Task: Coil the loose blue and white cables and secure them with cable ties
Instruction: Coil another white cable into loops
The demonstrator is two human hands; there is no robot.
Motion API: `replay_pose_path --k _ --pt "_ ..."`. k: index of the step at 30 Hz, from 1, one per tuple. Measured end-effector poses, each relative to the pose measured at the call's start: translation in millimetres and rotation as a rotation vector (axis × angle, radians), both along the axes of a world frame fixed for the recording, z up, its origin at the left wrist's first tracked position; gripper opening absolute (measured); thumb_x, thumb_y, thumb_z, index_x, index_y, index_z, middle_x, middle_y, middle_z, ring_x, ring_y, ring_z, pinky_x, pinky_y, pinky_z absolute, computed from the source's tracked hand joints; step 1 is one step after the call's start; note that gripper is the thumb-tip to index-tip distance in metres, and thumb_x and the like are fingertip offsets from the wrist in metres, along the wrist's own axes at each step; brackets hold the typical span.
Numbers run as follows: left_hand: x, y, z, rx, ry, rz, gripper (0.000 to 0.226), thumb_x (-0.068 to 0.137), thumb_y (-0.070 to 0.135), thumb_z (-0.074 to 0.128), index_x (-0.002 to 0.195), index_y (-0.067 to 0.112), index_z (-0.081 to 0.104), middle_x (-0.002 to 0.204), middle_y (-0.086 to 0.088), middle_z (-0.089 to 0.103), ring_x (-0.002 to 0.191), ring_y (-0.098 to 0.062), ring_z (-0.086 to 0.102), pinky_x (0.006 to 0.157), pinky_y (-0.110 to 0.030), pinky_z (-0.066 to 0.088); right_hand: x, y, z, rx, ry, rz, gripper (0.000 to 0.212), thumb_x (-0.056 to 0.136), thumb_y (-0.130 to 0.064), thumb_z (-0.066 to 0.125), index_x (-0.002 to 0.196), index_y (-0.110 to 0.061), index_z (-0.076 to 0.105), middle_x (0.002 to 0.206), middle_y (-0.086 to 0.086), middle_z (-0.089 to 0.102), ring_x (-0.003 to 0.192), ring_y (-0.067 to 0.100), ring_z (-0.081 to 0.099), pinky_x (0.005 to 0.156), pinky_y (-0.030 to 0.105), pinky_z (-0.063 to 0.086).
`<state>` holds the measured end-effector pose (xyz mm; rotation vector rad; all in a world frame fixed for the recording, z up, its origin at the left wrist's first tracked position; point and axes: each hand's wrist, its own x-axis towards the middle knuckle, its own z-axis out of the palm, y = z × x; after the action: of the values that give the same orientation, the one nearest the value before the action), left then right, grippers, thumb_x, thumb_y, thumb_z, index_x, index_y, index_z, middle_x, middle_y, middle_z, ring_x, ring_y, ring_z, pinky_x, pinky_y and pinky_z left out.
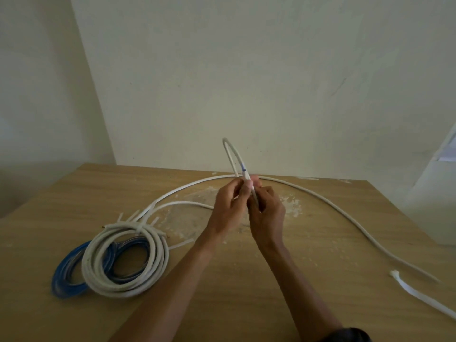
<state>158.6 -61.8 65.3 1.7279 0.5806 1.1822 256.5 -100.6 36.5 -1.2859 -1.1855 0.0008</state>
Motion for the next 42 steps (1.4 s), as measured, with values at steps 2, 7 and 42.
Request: replay_pose_path --k 2,7,42 --pt "1 -5 0 -0.037 -0.090 0.092 0.029 0.108 0.024 0.047 0.113 0.012 0.072 0.104 -0.002 0.076 0.101 -0.015 0.072 0.089 -0.031 0.057 -6 -1 1 0.041 -0.070 -0.052 0.022 0.093 -0.005 0.069 0.114 -0.009 0.075 0.080 -0.007 0.052 0.072 -0.006 0.050 0.063 0.004 0.038" --pt "-4 5 28 -0.653 -0.543 -0.056 0.035 0.108 0.029 0.041 0.096 0.007 0.065 0.082 -0.005 0.072 0.077 -0.019 0.072 0.075 -0.031 0.060 -18 1 -9 0.042 -0.332 -0.001 0.036 0.094 -0.008 0.069 0.129 -0.012 0.066 0.089 -0.008 0.049 0.072 -0.001 0.041 0.065 0.002 0.034" --pt "-76 58 -38 -0.970 -0.480 -0.493 0.044 0.107 0.038 0.031 0.073 0.016 0.047 0.046 0.008 0.023 0.038 -0.007 0.008 0.025 -0.019 0.024 84 -3 -18 -0.290 0.297 0.135 0.014 0.104 -0.019 0.055 0.103 -0.016 0.068 0.079 -0.003 0.062 0.072 0.013 0.057 0.070 0.022 0.047"
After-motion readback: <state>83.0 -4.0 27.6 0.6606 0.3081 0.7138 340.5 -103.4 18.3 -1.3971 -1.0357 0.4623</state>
